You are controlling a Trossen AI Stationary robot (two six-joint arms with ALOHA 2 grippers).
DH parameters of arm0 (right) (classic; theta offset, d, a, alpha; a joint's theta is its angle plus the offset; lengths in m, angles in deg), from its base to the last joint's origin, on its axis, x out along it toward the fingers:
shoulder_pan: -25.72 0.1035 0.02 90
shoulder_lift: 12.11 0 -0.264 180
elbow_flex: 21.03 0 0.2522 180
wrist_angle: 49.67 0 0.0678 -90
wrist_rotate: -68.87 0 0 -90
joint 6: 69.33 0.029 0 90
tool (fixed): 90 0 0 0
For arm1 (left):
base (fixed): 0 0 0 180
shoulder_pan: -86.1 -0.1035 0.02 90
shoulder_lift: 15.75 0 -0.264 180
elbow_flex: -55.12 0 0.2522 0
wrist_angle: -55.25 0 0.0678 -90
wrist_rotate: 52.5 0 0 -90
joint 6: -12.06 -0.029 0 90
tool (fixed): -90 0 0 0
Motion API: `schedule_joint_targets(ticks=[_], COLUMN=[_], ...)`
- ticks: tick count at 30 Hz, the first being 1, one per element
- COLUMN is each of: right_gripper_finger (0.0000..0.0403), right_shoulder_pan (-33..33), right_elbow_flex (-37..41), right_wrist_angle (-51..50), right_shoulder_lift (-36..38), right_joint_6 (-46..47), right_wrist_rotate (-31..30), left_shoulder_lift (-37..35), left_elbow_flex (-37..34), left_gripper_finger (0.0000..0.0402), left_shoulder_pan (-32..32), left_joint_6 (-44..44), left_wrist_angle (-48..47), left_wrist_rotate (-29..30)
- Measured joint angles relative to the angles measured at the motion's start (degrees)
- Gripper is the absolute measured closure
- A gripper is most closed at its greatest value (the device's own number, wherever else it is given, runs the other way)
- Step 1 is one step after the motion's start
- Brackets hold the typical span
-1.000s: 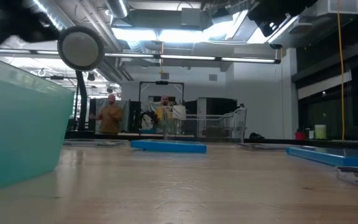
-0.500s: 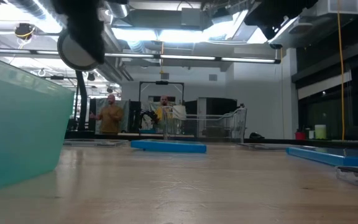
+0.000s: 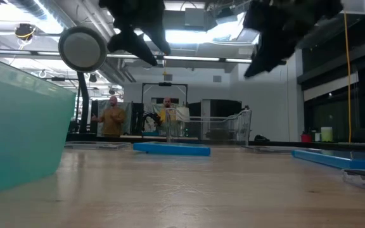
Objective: Pick & place jewel cases by type
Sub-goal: Put the top blue CD case into the blue bin
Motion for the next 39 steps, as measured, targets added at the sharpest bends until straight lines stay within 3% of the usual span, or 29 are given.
schedule_joint_targets(ticks=[10,30,39], right_gripper_finger=[0.0391,0.0391,0.0391], right_shoulder_pan=[-6.92,-14.25,-15.16], right_elbow_flex=[0.00,0.00,0.00], right_wrist_angle=[1.30,5.23,8.04], right_shoulder_lift=[-6.58,-10.04,-12.96], right_joint_6=[-13.54,-13.37,-12.15], right_wrist_rotate=[5.32,8.20,8.16], left_shoulder_lift=[1.76,9.91,9.90], left_elbow_flex=[0.10,0.00,-4.71], left_gripper_finger=[0.0190,0.0190,0.0190], left_shoulder_pan=[-6.77,-13.29,-15.70], left_joint_6=[5.21,1.79,1.74], left_wrist_angle=[1.10,3.22,5.31], left_wrist_rotate=[0.04,-4.59,-7.89])
